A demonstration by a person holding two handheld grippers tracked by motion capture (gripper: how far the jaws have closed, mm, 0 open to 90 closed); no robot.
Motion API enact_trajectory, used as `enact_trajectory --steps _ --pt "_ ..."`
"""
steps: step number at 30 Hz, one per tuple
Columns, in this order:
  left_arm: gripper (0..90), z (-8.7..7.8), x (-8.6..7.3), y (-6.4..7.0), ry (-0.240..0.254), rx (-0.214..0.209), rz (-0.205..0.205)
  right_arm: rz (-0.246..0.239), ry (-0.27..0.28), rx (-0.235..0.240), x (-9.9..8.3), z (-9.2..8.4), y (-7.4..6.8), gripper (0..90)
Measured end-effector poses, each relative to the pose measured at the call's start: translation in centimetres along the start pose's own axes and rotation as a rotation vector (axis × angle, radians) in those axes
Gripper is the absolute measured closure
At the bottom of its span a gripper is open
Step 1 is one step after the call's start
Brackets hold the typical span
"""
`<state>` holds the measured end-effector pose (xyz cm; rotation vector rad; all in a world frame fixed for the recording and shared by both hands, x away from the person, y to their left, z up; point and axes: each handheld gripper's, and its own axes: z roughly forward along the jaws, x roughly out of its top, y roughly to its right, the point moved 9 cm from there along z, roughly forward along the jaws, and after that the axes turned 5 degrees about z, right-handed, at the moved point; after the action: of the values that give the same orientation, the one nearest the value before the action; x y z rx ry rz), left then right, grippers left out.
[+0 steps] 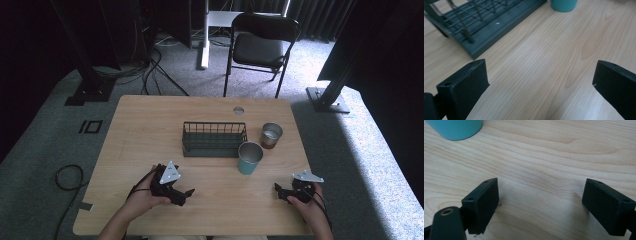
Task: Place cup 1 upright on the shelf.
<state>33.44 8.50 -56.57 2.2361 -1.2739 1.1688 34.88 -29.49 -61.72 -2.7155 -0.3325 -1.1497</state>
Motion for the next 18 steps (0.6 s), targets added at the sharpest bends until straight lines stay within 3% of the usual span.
enact_trajectory --steps 8,18 --pt "0.6 1.0 0.6 0.5 -0.006 -0.010 0.020 -0.002 -0.001 0.003 0.0 0.0 0.0 13.4" --pt "0.7 2.3 2.9 1.4 0.034 -0.033 0.034 -0.013 -0.004 0.015 0.0 0.0 -0.2 12.7"
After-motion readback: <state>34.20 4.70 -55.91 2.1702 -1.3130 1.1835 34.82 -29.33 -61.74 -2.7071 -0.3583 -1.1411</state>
